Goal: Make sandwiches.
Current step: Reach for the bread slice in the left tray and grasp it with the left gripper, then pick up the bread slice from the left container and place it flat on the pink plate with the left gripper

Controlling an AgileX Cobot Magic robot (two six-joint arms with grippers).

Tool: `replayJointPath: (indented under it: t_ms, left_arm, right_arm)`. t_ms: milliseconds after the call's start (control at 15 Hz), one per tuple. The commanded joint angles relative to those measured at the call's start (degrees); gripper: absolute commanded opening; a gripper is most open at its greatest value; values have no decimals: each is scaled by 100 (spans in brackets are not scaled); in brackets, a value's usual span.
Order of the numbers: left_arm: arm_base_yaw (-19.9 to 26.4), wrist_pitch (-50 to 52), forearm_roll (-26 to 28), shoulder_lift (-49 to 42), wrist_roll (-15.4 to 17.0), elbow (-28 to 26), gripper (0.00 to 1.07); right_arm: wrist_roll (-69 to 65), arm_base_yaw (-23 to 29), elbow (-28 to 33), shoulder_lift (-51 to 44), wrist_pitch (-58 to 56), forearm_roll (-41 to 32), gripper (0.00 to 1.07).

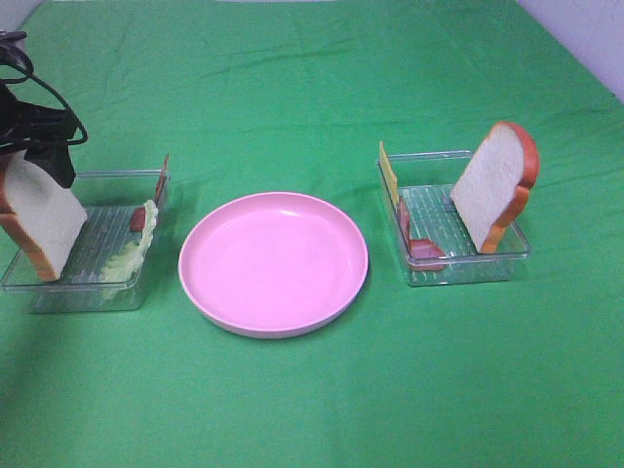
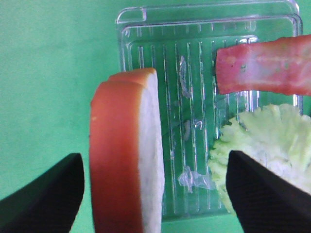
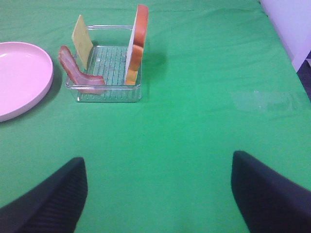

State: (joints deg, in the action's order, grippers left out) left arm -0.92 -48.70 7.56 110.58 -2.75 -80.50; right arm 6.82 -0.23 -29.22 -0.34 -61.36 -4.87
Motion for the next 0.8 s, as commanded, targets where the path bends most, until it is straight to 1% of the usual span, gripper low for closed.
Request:
replayJointPath:
  t_ms: [67, 267, 333, 400, 467, 733, 800]
  left_arm:
    - [-34, 69, -17, 11, 34, -11, 64]
    - [-34, 69, -17, 11, 34, -11, 29]
    - [-34, 69, -17, 11, 34, -11, 12]
    - [-34, 17, -17, 11, 34, -11, 3]
    - [-34, -40, -17, -11, 34, -11, 0]
    - [-34, -178, 92, -378, 34, -17, 0]
    - [-34, -212, 115, -625, 34, -23, 0]
  right_arm:
    - [80, -11, 29, -80, 57, 6, 77]
    - [80, -11, 29, -80, 57, 6, 77]
    - [80, -11, 29, -80, 57, 6, 77]
    - [80, -11, 29, -80, 57, 6, 77]
    - [80, -11, 29, -80, 57, 6, 77]
    - [80, -11, 29, -80, 57, 6, 77]
    - [80, -11, 29, -80, 57, 6, 77]
